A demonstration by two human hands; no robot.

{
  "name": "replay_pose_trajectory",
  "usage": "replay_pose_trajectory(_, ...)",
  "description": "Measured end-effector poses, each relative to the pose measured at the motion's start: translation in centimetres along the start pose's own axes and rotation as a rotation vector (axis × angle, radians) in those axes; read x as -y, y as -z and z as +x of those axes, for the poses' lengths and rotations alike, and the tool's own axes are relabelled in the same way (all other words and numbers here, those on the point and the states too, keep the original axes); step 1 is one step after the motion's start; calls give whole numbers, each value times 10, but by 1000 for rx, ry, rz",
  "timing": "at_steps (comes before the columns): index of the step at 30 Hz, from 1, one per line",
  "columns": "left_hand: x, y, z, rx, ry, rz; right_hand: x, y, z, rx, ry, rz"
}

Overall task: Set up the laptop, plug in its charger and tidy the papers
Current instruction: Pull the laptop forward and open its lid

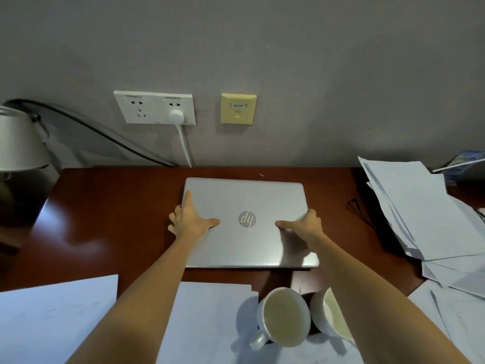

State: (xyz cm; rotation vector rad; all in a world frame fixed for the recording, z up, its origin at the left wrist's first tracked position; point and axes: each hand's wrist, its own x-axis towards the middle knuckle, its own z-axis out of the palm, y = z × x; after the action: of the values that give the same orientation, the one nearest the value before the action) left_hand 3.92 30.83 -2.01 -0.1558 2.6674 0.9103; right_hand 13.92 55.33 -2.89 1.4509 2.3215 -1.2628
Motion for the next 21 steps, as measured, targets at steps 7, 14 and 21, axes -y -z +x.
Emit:
replay_pose_trajectory(7, 5, -4, 0, -43, 42, -19, 7, -9, 7, -43, 15, -85)
replay_pose_trajectory(14, 10, -7, -5, -65, 75, -20, 6, -14, 3, -59, 9, -174)
replay_pose_trajectory(21, 11, -12, -14, -72, 79, -20, 2, -17, -1, -95, -20, -181)
